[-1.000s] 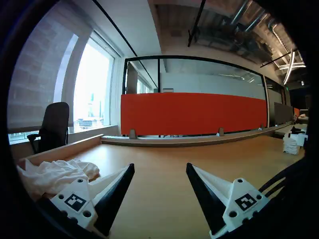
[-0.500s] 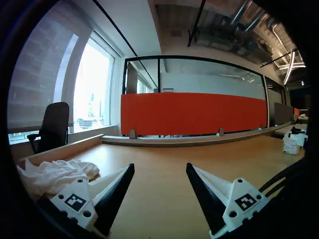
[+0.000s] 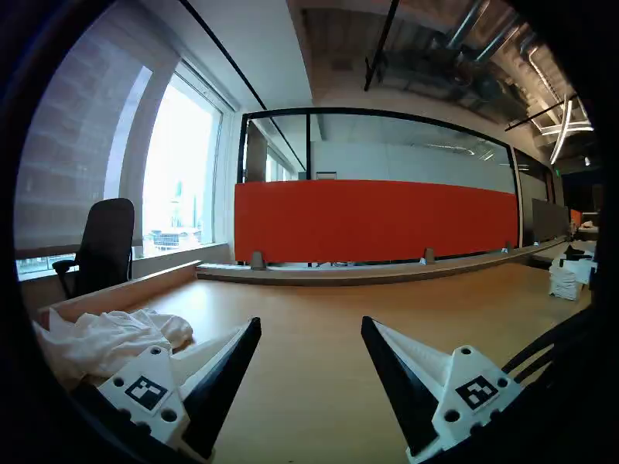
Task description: Fold towel
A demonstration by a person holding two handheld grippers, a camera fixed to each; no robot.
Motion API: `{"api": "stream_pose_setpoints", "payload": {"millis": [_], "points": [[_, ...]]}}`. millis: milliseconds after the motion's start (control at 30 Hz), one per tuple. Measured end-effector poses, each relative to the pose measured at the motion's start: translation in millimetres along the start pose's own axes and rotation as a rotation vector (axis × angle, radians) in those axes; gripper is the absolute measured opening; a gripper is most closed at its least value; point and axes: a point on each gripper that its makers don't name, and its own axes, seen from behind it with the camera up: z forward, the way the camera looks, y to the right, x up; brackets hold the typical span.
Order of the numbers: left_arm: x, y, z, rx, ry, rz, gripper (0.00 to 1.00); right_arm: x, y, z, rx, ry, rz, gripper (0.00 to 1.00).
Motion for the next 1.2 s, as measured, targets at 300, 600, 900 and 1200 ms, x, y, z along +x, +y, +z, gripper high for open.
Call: {"api": "stream_pose_setpoints", "payload": {"millis": [300, 600, 900, 1200], "points": [[1.2, 0.1, -0.3, 0.000, 0.000, 0.000, 0.96, -0.2, -0.1, 0.1, 0.000, 0.000, 0.000, 1.00], [2.5, -0.7, -0.9, 0.000, -0.001, 0.000, 0.96, 0.2, -0.2, -0.3, 0.000, 0.000, 0.000, 1.00], [3.3, -0.8, -1.0, 0.000, -0.001, 0.000, 0.96, 0.0, -0.3, 0.0, 0.000, 0.000, 0.000, 1.00], [1.9, -1.0, -1.1, 0.000, -0.002, -0.002, 0.96, -0.6, -0.5, -0.2, 0.000, 0.000, 0.000, 1.00]]}}
